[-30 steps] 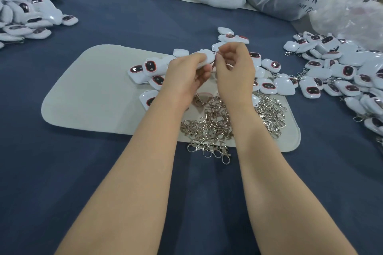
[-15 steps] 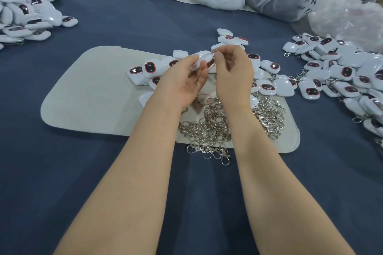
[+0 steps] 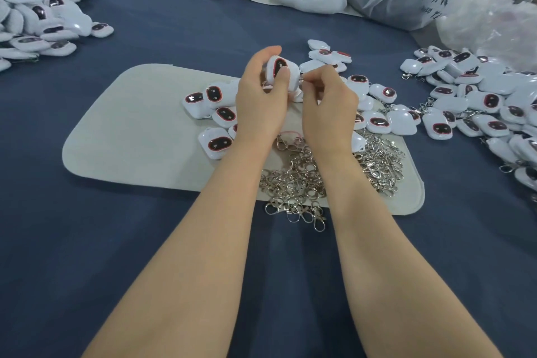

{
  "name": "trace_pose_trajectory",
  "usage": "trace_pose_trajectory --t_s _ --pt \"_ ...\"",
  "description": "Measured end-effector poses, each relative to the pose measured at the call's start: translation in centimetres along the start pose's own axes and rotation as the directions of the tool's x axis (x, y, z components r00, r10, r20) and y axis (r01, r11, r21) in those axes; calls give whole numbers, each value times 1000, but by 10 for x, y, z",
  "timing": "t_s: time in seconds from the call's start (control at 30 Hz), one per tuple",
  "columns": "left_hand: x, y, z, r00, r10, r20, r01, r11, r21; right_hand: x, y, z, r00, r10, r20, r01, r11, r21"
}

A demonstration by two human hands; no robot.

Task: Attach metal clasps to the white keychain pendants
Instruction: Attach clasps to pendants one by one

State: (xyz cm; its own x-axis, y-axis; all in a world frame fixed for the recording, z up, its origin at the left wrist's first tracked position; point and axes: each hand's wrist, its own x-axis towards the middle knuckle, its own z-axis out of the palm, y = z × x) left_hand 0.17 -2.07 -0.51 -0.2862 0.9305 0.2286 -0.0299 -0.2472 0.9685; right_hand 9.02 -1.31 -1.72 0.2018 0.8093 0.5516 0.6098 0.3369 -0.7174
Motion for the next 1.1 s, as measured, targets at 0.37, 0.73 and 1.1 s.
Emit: trace_pose_trajectory --t_s 0.37,0.73,1.1 --pt "3 -1 5 952 -307 16 296 900 -320 4 -3 0 985 170 32 -173 958 228" --pt "5 0 1 872 -472 131 462 704 -540 1 -5 0 990 114 -84 -95 976 197" --pt "-2 2 0 997 72 11 -73 995 74 1 0 -1 998 -7 60 7 1000 4"
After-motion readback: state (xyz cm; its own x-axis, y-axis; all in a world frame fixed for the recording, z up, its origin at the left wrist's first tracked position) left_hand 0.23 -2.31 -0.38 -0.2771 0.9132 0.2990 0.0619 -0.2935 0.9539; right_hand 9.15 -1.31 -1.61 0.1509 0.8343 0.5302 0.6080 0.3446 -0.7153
